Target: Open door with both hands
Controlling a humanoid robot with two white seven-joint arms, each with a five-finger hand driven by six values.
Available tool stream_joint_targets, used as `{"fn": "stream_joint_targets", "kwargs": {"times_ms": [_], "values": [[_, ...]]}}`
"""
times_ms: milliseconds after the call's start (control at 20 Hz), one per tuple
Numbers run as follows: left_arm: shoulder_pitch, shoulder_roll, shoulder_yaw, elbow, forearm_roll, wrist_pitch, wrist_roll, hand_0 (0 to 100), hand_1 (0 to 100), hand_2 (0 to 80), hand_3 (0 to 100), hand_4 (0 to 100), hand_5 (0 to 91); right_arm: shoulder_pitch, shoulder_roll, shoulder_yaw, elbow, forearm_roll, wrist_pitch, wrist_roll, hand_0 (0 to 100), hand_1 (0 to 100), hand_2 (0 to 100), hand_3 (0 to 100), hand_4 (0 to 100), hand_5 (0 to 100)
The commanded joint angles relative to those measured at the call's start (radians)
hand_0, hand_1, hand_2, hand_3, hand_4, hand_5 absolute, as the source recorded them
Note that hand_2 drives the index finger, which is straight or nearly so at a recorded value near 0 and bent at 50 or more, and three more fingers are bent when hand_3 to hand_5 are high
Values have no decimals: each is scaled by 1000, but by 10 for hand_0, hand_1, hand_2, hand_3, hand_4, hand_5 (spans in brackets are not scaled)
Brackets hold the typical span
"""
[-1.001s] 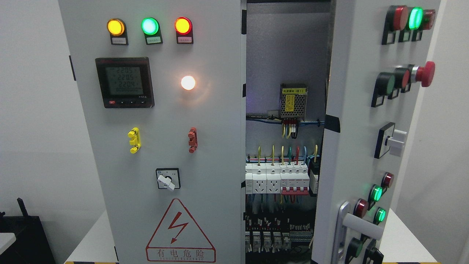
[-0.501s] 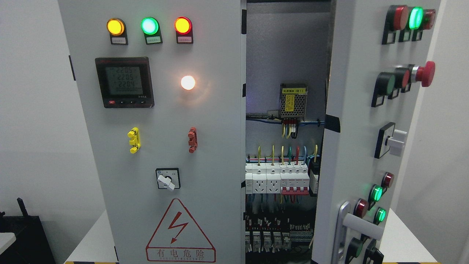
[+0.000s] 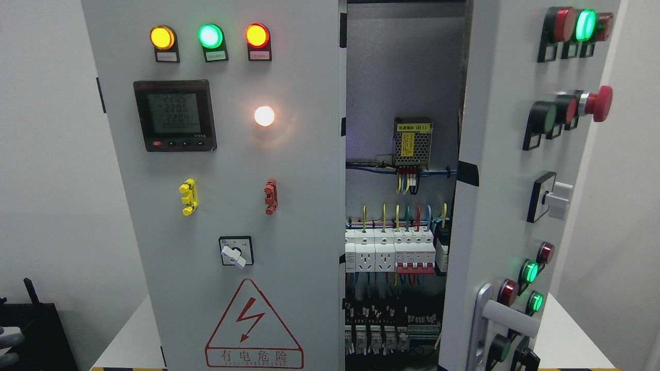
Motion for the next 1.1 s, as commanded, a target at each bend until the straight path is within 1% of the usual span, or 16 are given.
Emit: {"fn": "stream_joint_targets", "kwargs": {"times_ms": [0,50,100,351,401,451,501,651,701,851,951,1052], "values": [[-17,158,49,-20,25,3,-28,0,0,0,0,32,0,0,0,0,0,-26,0,0,0,0,0,0,0,0],[-17,161,44,-20,25,3,-46,0,0,0,0,32,0,0,0,0,0,-26,0,0,0,0,0,0,0,0],[-17,161,38,-26,25,1,-52,0,0,0,0,32,0,0,0,0,0,-26,0,0,0,0,0,0,0,0],[-18,159,32,-47,25,1,-52,0,0,0,0,31,0,0,0,0,0,-26,0,0,0,0,0,0,0,0],[-33,159,12,-61,27,1,-52,0,0,0,0,31,0,0,0,0,0,-25,0,0,0,0,0,0,0,0],[-93,149,-46,-72,25,1,-52,0,0,0,0,30,0,0,0,0,0,-26,0,0,0,0,0,0,0,0],[-189,149,-147,-75,24,1,-52,0,0,0,0,30,0,0,0,0,0,-26,0,0,0,0,0,0,0,0],[-609,150,-576,-75,15,1,-52,0,0,0,0,30,0,0,0,0,0,-26,0,0,0,0,0,0,0,0],[-730,150,-699,-74,15,3,-52,0,0,0,0,30,0,0,0,0,0,-26,0,0,0,0,0,0,0,0],[-1022,147,-990,-67,10,3,-51,0,0,0,0,30,0,0,0,0,0,-26,0,0,0,0,0,0,0,0],[-1206,136,-1176,-66,-7,3,-49,0,0,0,0,30,0,0,0,0,0,-26,0,0,0,0,0,0,0,0],[-1357,126,-1345,-58,-19,4,-49,0,0,0,0,30,0,0,0,0,0,-26,0,0,0,0,0,0,0,0]]}}
